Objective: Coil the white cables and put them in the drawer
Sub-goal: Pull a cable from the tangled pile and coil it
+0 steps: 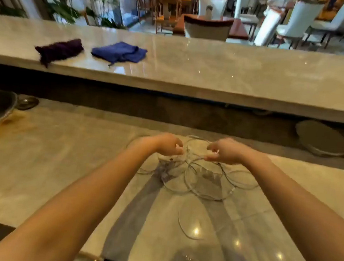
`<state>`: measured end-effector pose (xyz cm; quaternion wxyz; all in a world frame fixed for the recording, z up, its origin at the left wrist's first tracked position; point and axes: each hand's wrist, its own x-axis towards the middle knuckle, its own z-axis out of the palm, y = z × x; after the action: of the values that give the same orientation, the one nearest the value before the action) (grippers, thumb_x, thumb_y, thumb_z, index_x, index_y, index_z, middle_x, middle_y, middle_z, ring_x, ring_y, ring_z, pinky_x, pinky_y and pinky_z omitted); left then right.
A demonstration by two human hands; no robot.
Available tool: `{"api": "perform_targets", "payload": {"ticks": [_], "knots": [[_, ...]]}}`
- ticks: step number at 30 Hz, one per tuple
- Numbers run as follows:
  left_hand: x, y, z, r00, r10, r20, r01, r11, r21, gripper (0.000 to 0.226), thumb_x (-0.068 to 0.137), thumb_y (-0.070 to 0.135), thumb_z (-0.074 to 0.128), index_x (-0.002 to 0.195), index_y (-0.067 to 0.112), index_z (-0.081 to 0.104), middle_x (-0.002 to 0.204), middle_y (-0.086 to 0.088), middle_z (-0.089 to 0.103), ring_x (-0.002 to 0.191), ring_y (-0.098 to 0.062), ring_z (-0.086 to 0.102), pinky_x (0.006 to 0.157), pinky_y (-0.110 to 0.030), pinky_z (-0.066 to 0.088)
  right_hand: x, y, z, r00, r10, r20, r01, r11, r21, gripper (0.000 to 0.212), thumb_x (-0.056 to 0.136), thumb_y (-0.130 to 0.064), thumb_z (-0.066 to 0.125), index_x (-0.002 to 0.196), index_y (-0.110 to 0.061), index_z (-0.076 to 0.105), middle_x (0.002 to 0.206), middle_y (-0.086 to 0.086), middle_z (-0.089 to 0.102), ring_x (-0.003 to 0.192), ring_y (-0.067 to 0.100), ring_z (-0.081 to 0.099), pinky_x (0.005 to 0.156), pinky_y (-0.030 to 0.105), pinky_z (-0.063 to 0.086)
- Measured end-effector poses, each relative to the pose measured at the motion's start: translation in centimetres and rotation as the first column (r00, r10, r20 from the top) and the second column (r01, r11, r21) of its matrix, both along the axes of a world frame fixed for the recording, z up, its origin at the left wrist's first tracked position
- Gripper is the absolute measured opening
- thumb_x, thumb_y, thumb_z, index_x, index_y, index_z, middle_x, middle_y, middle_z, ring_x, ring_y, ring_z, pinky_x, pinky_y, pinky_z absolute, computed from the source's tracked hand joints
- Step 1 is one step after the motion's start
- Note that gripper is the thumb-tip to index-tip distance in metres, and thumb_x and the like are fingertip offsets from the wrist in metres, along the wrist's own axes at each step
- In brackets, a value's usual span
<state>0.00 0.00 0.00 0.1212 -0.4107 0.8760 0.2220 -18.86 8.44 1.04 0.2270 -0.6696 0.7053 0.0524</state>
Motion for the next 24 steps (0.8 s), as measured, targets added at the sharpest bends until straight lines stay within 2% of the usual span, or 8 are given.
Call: {"api": "perform_targets", "payload": {"ticks": [3, 6, 8, 10, 12, 16, 20, 24], "knots": [[-0.9, 2.1, -3.9, 1.0, 0.016, 0.006, -0.016, 0.999, 0.03, 0.048, 0.094, 0.04, 0.048, 0.136, 0.017, 0.047, 0.136, -0.008, 0.053, 0.122, -0.027, 0.05, 0.097, -0.035, 0.039, -0.2, 2.8, -4.0, 0.999, -0.034, -0.016, 0.034, 0.999, -0.004, 0.051, 0.09, -0.037, 0.056, 0.134, -0.015, 0.047, 0.136, 0.008, 0.053, 0.121, 0.028, 0.051, 0.098, 0.038, 0.043], [-1.1, 3.4, -7.3, 1.0, -0.022, 0.002, 0.022, 0.997, -0.075, 0.036, 0.095, 0.039, 0.043, 0.117, 0.015, 0.059, 0.118, -0.011, 0.061, 0.112, -0.031, 0.053, 0.089, -0.039, 0.045, -0.8, 4.6, -8.2, 0.995, -0.061, 0.078, 0.067, 0.995, -0.079, 0.026, 0.092, -0.031, 0.052, 0.109, -0.013, 0.061, 0.113, 0.013, 0.065, 0.104, 0.032, 0.059, 0.081, 0.038, 0.046], [-0.7, 3.8, -8.2, 0.999, -0.042, 0.024, 0.046, 0.979, -0.201, 0.037, 0.097, 0.037, 0.037, 0.119, 0.017, 0.059, 0.121, -0.008, 0.058, 0.116, -0.03, 0.046, 0.09, -0.042, 0.04, -1.0, 5.3, -9.4, 0.987, -0.064, 0.147, 0.086, 0.986, -0.143, 0.021, 0.093, -0.028, 0.05, 0.089, -0.012, 0.063, 0.095, 0.014, 0.066, 0.091, 0.033, 0.06, 0.073, 0.038, 0.045], [-0.6, 4.3, -9.3, 1.0, -0.024, 0.011, 0.026, 0.967, -0.252, 0.037, 0.099, 0.035, 0.033, 0.12, 0.019, 0.058, 0.125, -0.005, 0.056, 0.118, -0.028, 0.042, 0.091, -0.042, 0.033, -1.1, 6.0, -10.7, 0.982, -0.047, 0.182, 0.08, 0.98, -0.18, 0.023, 0.092, -0.025, 0.051, 0.084, -0.007, 0.064, 0.088, 0.015, 0.065, 0.085, 0.032, 0.059, 0.073, 0.041, 0.045], [-0.5, 4.6, -9.8, 0.999, 0.0, -0.053, -0.015, 0.958, -0.286, 0.035, 0.099, 0.034, 0.032, 0.113, 0.017, 0.059, 0.122, -0.006, 0.058, 0.117, -0.026, 0.042, 0.091, -0.041, 0.031, -1.1, 6.8, -11.1, 0.969, -0.04, 0.243, 0.103, 0.962, -0.253, 0.022, 0.091, -0.022, 0.053, 0.087, -0.004, 0.066, 0.089, 0.014, 0.066, 0.087, 0.031, 0.059, 0.076, 0.04, 0.045], [-0.2, 4.1, -9.8, 0.991, 0.042, -0.129, -0.078, 0.954, -0.29, 0.034, 0.1, 0.031, 0.032, 0.111, 0.012, 0.058, 0.118, -0.011, 0.057, 0.115, -0.028, 0.043, 0.091, -0.04, 0.031, -1.8, 8.2, -10.6, 0.938, -0.136, 0.32, 0.276, 0.85, -0.448, 0.036, 0.088, -0.019, 0.058, 0.122, -0.008, 0.056, 0.125, 0.01, 0.059, 0.116, 0.026, 0.05, 0.098, 0.035, 0.038], [-0.3, 3.9, -9.4, 0.98, 0.093, -0.178, -0.137, 0.958, -0.253, 0.034, 0.096, 0.036, 0.042, 0.118, 0.015, 0.057, 0.124, -0.01, 0.052, 0.118, -0.027, 0.04, 0.094, -0.038, 0.03, -2.2, 10.3, -10.8, 0.958, -0.154, 0.244, 0.258, 0.836, -0.485, 0.032, 0.082, -0.022, 0.065, 0.111, -0.011, 0.056, 0.116, 0.006, 0.054, 0.108, 0.021, 0.049, 0.089, 0.029, 0.039], [-0.7, 5.7, -8.2, 0.873, 0.136, -0.468, -0.272, 0.933, -0.235, 0.048, 0.083, 0.037, 0.065, 0.126, 0.018, 0.052, 0.125, -0.007, 0.045, 0.119, -0.023, 0.037, 0.096, -0.033, 0.027, -3.4, 13.6, -11.2, 0.982, -0.017, 0.186, 0.079, 0.941, -0.329, 0.038, 0.072, -0.042, 0.073, 0.099, -0.021, 0.057, 0.104, -0.007, 0.044, 0.099, 0.013, 0.039, 0.081, 0.025, 0.029]]}}
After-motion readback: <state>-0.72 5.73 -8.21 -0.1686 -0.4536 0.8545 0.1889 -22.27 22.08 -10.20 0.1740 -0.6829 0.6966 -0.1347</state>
